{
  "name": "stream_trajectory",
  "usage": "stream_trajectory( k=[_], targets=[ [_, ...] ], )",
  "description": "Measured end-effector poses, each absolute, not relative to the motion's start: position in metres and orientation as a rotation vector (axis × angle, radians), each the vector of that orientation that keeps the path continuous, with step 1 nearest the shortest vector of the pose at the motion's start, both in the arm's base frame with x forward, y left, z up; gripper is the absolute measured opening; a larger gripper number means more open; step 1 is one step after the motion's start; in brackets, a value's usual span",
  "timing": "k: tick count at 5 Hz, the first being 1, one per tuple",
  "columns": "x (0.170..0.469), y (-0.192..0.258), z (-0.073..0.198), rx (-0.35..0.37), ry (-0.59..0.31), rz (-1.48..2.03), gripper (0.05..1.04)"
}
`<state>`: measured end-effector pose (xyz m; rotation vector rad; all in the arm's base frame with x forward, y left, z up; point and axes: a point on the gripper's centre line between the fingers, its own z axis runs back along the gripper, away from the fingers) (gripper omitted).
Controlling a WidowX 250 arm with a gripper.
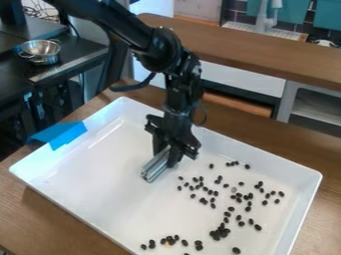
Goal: Sweep into pile
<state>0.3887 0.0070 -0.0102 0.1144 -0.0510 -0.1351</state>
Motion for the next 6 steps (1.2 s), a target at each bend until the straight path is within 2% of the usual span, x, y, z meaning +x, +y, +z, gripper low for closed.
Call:
stream_trajectory(
  k=[1, 3, 6],
  targets=[
    [0.384, -0.001, -0.011, 0.102, -0.046, -0.139, 0.380],
    [0.372, -0.049, -0.012, 0.047, -0.010, -0.156, 0.380],
    [0.386, -0.092, -0.013, -0.113, -0.012, 0.110, 0.380]
  ],
)
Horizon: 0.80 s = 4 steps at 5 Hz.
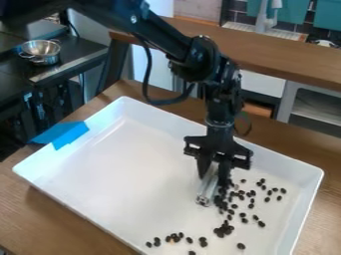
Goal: Sweep into pile
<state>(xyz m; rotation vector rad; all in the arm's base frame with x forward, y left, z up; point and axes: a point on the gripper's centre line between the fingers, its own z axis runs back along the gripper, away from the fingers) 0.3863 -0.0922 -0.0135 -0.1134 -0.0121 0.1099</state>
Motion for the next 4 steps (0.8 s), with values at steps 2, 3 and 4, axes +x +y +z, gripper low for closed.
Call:
stream_trajectory(
  k=[2, 3, 4],
  targets=[
    [0.382, -0.125, -0.013, -0.180, 0.055, 0.160, 0.380],
    [0.374, -0.159, -0.013, -0.196, 0.080, 0.108, 0.380],
    [0.374, -0.162, -0.012, -0.197, 0.097, 0.105, 0.380]
  ],
)
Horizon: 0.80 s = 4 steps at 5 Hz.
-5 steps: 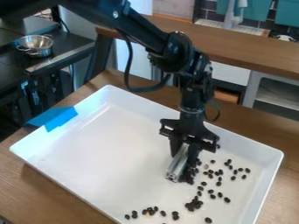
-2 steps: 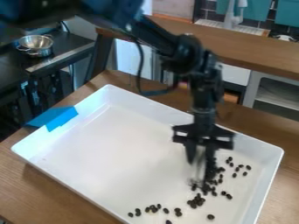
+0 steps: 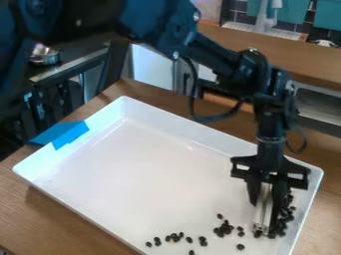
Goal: Sweep into pile
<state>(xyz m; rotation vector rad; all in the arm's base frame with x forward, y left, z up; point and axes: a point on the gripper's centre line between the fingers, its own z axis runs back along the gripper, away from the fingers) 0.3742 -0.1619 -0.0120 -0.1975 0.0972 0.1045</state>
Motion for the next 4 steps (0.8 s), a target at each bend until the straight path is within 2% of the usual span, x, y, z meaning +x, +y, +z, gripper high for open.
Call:
stream_trajectory(
  k=[1, 2, 3, 4],
  targets=[
    [0.374, -0.161, -0.011, -0.204, 0.098, 0.100, 0.380],
    [0.370, -0.143, -0.009, -0.250, 0.138, 0.090, 0.380],
    [0.369, -0.115, 0.010, -0.308, 0.160, 0.113, 0.380],
    [0.373, -0.077, 0.040, -0.382, 0.132, 0.154, 0.380]
  ],
)
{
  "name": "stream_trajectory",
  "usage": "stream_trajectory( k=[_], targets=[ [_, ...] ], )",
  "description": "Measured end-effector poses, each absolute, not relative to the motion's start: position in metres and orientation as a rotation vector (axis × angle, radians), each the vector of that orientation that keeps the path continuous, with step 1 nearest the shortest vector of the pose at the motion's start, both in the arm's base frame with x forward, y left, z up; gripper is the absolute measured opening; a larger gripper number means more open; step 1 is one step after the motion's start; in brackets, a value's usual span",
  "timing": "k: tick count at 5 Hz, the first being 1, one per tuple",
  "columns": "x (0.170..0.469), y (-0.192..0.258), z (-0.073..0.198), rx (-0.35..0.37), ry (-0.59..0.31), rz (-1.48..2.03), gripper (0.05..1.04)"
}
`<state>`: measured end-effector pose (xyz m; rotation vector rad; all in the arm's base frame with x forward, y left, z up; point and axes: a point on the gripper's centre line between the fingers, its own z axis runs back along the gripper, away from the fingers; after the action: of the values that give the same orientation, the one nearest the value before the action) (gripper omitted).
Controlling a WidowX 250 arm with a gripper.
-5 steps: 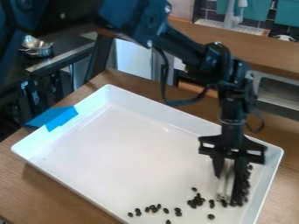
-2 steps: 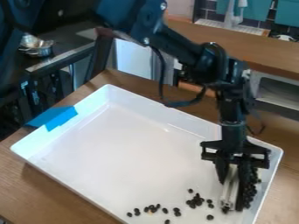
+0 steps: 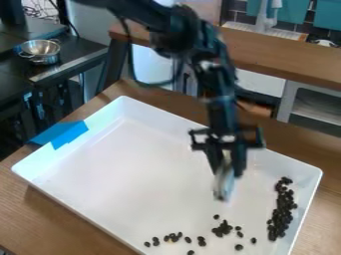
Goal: Sweep into pile
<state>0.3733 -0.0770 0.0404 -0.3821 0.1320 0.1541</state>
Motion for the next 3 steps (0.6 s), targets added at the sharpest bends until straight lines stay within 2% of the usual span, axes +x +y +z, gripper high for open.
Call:
stream_trajectory(
  k=[1, 2, 3],
  targets=[
    [0.366, -0.058, 0.059, -0.396, 0.101, 0.115, 0.380],
    [0.361, -0.027, 0.051, -0.201, 0.109, 0.053, 0.380],
    [0.345, -0.015, 0.023, -0.090, 0.119, 0.117, 0.380]
  ],
)
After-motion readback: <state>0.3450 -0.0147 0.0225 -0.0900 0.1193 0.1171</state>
